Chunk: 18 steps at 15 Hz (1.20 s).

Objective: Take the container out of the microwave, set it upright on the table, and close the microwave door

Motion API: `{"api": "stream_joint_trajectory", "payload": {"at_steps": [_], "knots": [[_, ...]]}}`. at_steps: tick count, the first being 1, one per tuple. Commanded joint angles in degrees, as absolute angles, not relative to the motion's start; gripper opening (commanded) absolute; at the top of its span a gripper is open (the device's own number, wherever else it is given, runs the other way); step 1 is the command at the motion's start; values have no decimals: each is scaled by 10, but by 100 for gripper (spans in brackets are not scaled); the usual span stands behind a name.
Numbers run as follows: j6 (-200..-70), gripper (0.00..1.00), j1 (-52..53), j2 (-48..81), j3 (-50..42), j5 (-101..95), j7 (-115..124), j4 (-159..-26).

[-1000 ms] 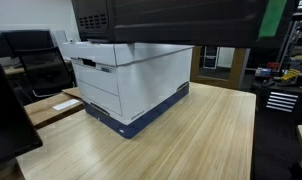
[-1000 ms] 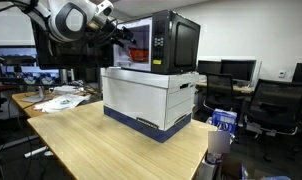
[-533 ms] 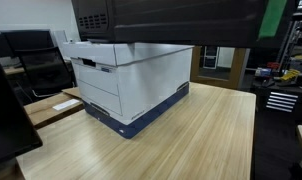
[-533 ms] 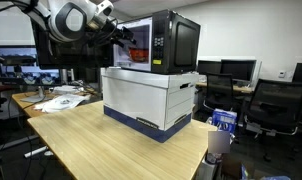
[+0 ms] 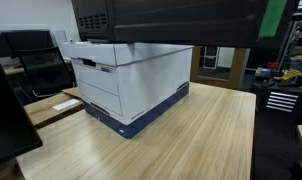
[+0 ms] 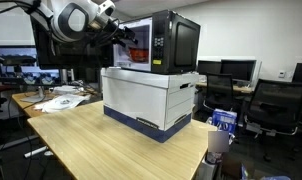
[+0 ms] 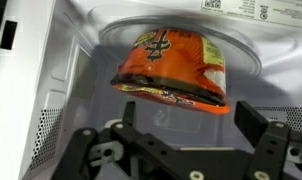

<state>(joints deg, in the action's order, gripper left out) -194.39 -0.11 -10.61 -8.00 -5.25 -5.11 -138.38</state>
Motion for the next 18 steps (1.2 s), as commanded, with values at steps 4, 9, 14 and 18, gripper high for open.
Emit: {"api": "stream_joint_trajectory", "payload": {"at_steps": [4, 9, 14, 18], "knots": [[-1965, 100, -1, -67, -83, -69, -68, -1362], [-2002, 100, -1, -53, -87, -107, -94, -1353], [-1980, 100, -2, -50, -91, -124, -110, -1321], [-1977, 100, -24, -38, -73, -117, -112, -1321]]}}
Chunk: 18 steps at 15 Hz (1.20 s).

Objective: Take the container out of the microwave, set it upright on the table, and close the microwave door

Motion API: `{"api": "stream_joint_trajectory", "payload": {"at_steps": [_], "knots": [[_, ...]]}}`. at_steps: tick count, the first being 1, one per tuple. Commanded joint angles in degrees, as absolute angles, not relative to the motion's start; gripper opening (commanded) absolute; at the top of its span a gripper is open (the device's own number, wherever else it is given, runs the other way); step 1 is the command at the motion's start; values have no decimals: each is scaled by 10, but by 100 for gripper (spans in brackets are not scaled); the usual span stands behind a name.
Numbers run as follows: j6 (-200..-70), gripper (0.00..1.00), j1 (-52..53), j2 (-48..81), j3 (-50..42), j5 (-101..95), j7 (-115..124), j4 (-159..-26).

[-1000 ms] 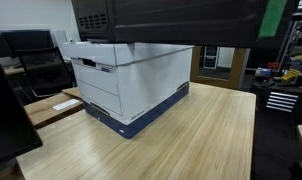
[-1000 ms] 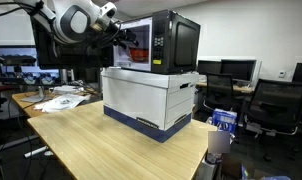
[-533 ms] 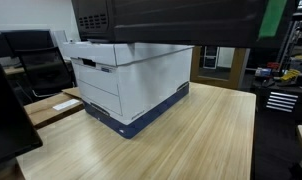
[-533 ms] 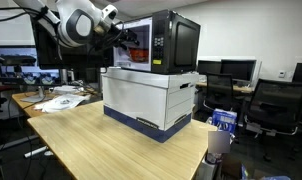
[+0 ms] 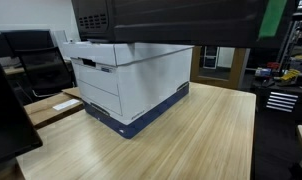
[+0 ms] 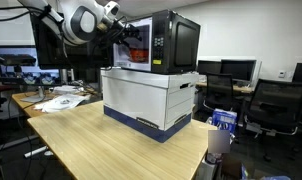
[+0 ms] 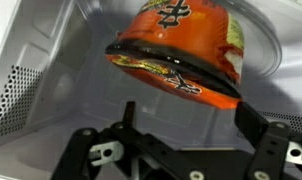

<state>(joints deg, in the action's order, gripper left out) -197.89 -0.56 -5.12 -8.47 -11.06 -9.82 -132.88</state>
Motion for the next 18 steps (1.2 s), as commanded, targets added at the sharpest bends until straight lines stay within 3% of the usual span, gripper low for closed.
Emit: {"api": "stream_joint_trajectory", "payload": {"at_steps": [1, 15, 18], "knots": [[-1977, 100, -26, -35, -72, -116, -112, -1318], [-1897, 100, 28, -39, -85, -150, -87, -1325], [-1909, 100, -1, -30, -65, -133, -103, -1317]]}}
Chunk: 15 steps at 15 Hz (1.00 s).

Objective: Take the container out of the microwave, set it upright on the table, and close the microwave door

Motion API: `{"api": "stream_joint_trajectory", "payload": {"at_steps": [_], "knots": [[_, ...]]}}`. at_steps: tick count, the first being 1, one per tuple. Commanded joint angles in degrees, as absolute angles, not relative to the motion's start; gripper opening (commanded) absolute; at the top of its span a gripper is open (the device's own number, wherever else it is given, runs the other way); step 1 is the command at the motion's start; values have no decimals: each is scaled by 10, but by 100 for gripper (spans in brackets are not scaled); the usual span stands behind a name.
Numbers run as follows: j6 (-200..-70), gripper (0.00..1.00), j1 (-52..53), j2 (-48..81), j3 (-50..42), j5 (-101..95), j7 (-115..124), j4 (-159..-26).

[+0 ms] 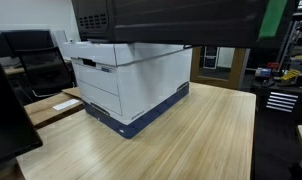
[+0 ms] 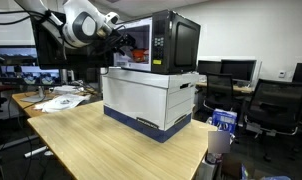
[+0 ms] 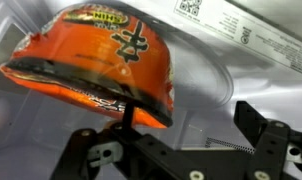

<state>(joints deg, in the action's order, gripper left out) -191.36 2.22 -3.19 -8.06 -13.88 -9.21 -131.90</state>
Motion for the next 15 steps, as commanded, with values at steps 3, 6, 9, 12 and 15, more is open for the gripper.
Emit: {"api": "stream_joint_trajectory", "payload": {"at_steps": [3, 6, 9, 12, 15], "knots": [[-1915, 100, -16, -25, -69, -132, -104, -1305], [-1916, 75, -30, -22, -72, -131, -104, -1300], [-1915, 59, -39, -21, -72, -131, -103, -1299], [-1920, 37, -44, -22, -73, -130, -103, -1300], [-1920, 18, -43, -25, -68, -128, -99, -1301]]}}
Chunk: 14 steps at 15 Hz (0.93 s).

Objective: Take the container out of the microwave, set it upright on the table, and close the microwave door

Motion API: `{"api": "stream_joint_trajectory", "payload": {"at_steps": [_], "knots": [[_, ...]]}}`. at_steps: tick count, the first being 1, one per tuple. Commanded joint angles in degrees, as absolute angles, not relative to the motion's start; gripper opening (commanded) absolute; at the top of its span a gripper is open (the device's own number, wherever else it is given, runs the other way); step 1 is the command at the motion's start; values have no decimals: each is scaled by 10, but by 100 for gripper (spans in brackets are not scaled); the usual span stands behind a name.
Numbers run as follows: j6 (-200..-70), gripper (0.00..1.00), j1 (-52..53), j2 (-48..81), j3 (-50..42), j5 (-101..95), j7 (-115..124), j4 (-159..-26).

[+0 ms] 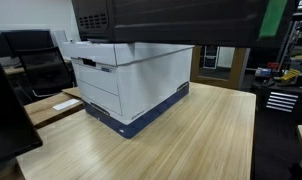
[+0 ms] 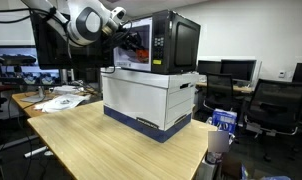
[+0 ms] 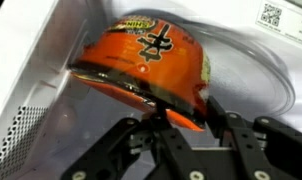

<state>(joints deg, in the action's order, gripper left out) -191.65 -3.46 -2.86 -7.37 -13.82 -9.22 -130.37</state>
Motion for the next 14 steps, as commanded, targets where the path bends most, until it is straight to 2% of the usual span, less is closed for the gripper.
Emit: {"api": "stream_joint_trajectory", "payload": {"at_steps": [1, 2, 5, 7, 8, 12, 14], "knots": [[-1921, 13, -43, -26, -67, -128, -99, -1301], [-1920, 7, -43, -28, -66, -126, -97, -1301], [-1918, 7, -46, -34, -67, -123, -95, -1301], [-1908, 3, -48, -46, -69, -123, -96, -1306], [-1900, 6, -50, -55, -70, -125, -99, -1312], [-1869, 6, -55, -84, -73, -138, -113, -1336], [-1851, 6, -102, -107, -36, -167, -109, -1357]]}}
